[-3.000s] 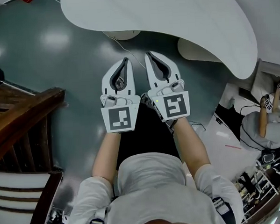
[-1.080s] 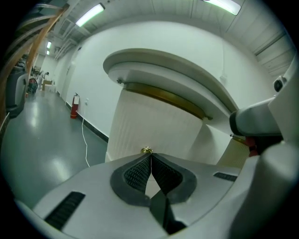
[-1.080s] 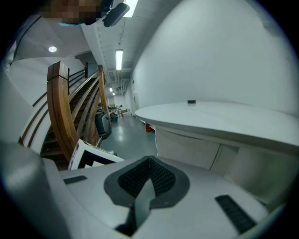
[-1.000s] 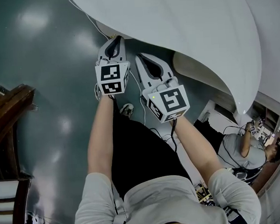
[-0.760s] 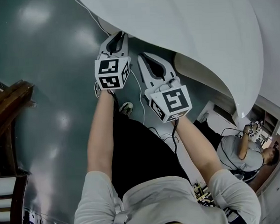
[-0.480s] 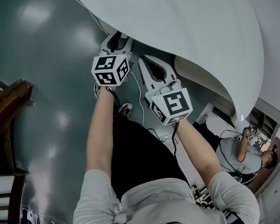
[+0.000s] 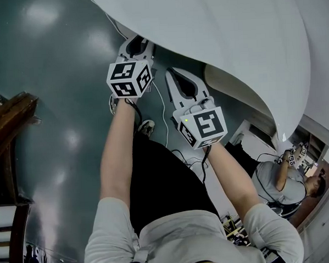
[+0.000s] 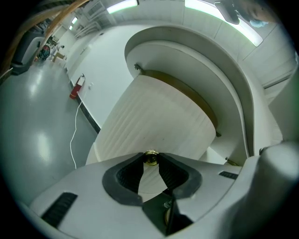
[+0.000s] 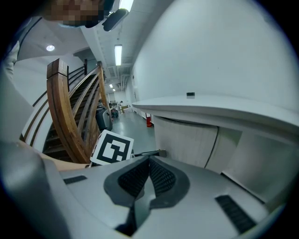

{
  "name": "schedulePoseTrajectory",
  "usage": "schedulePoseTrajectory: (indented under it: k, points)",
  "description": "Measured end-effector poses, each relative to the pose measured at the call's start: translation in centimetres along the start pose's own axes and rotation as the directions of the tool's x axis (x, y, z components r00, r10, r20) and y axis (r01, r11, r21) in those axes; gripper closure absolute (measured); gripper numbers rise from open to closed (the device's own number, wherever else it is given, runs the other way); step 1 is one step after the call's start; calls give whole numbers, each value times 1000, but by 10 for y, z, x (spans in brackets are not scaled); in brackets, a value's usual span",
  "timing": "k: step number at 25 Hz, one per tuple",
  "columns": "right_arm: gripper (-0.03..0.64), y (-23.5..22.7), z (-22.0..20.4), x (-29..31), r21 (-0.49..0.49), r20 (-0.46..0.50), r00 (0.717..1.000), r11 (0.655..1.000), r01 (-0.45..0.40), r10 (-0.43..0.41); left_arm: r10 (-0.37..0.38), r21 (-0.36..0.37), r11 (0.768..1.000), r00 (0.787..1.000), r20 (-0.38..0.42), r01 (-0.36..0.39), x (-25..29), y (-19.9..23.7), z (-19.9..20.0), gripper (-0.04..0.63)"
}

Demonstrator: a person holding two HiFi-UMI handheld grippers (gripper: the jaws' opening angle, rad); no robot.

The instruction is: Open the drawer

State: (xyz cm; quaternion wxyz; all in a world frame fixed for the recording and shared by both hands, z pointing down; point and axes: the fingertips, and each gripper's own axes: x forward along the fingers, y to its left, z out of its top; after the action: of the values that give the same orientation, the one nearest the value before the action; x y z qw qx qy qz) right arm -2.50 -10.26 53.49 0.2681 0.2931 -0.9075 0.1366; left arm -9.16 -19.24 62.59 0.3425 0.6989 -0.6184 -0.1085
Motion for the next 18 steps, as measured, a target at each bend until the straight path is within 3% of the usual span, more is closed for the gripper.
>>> schedulePoseTrajectory:
  k: [18]
  points:
    - [603,13,-2,-6,19,14,1000,1000,-4,3,20,12,1000,999,-34,-20,-24,4,-11,491]
